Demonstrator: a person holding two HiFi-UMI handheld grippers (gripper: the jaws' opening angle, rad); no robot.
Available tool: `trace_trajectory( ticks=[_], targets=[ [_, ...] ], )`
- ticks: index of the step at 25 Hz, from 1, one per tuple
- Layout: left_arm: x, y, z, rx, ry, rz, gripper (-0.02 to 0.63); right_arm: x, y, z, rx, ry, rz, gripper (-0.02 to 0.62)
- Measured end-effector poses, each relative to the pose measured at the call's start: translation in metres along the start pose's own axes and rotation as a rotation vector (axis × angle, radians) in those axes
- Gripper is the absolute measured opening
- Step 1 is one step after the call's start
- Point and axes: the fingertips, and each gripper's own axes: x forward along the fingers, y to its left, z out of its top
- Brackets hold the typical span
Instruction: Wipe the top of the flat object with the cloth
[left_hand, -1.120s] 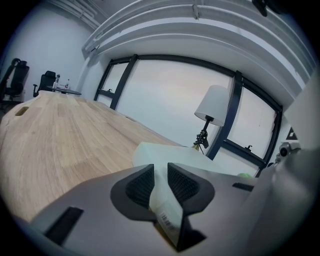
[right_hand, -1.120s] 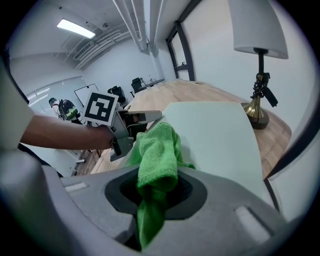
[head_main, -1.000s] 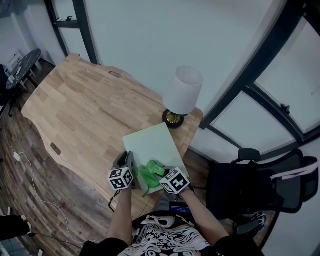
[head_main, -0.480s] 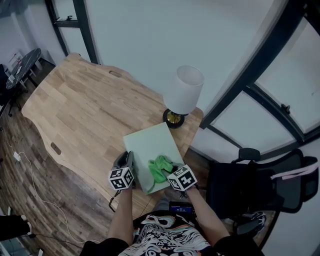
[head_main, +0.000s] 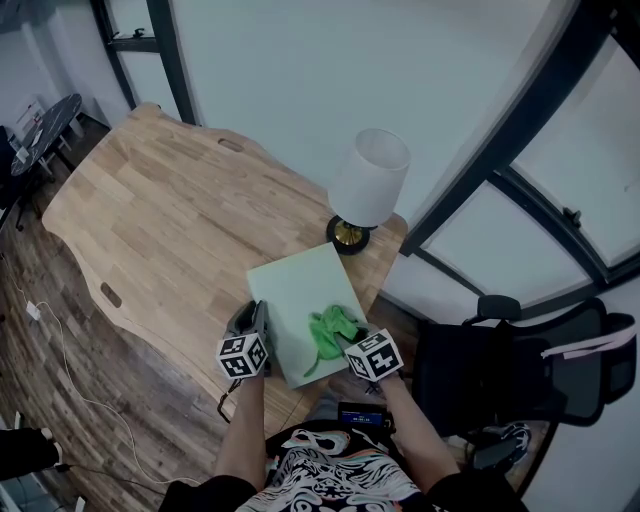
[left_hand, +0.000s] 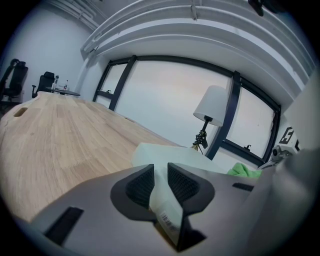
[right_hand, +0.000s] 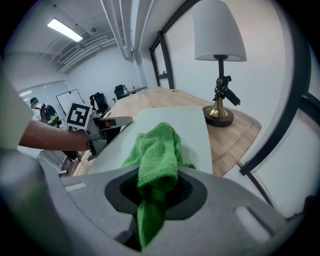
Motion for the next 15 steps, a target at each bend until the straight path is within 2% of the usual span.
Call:
trace_trajectory(
  ticks=[6, 15],
  targets=[
    [0.000, 0.000, 0.000, 0.015, 0.006, -0.013, 0.084, -0.007, -0.016, -0.004, 0.011, -0.023, -0.080, 0.077],
    [-0.001, -0.001, 0.001, 0.017, 0.015, -0.024, 0.082, -0.007, -0.020, -0.001, 0.012, 0.002, -0.112, 0.077]
  ],
)
